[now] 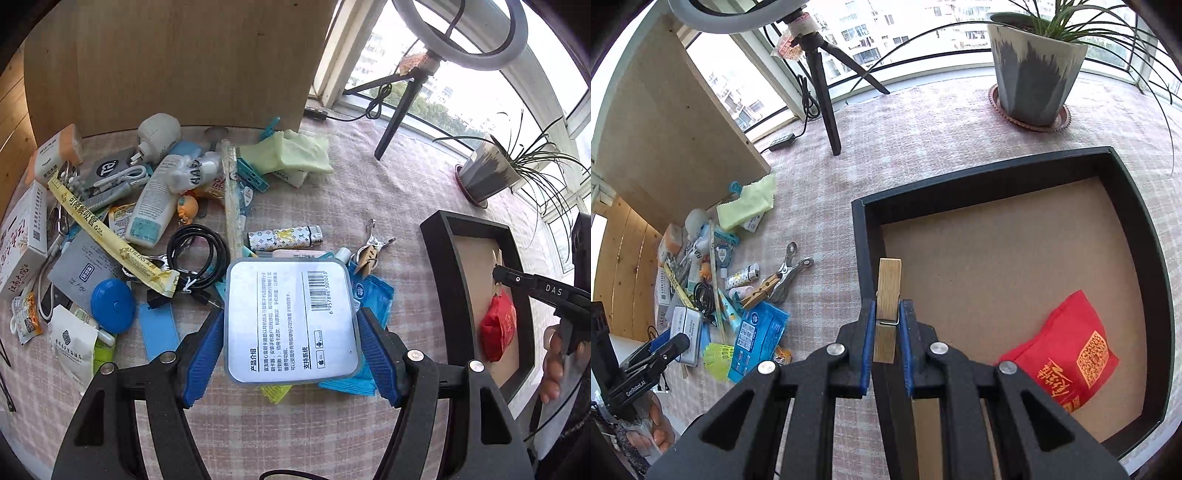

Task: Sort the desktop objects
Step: 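Carry clothespin and tin into the black tray and open both grippers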

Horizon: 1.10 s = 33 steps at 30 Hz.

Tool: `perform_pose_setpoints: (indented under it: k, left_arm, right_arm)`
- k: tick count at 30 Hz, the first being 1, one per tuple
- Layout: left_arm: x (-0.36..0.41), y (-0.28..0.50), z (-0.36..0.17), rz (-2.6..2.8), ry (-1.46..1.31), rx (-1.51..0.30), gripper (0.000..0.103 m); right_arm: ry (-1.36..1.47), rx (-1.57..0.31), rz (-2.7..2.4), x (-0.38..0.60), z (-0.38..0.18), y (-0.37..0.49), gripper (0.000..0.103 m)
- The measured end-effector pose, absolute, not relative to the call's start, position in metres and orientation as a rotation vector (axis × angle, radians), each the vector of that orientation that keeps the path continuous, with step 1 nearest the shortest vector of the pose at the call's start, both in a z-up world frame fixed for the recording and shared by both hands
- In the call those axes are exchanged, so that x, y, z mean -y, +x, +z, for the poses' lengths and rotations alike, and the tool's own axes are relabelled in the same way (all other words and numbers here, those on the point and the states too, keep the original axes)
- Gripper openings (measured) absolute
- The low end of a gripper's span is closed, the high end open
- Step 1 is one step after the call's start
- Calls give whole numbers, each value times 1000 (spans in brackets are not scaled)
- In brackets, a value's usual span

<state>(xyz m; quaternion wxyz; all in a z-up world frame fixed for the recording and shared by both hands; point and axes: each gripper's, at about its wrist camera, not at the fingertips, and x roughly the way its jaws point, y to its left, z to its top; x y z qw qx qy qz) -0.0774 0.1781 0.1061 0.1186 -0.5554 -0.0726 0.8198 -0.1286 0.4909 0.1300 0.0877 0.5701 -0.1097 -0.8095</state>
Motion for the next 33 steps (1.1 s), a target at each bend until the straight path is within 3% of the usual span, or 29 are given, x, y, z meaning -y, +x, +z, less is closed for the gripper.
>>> perform_pose_setpoints:
  k: [11,18,20,21,22,23,33]
  left_arm:
    - [-362,-73,130,2158,-1454,-64,69]
    - [-436,-59,130,2065,-1410,-176,69]
    - [-448,-55,131,2047,-1399,-178,69]
    - [-451,-54,131,2035,-1395,-175,69]
    - [-453,-52,132,2028,-1394,-185,68]
    - [-453,-51,134,2034,-1392,-190,68]
    - [-388,-62,140,2145,-1419,-187,68]
  right_arm:
    - [1762,439,-2577,-602,126,-125,13]
    - [1779,472,-2622,-631,126,-120,13]
    - [1763,455,-2632,-632,130,-119,16]
    - [1782,458,-2617,-631,130,-120,21]
    - [1778,471,-2602,-630,131,-119,34]
    - [1764,470,-2604,-627,133,-118,38]
    - [1679,368,-2495,-555,137,-125,38]
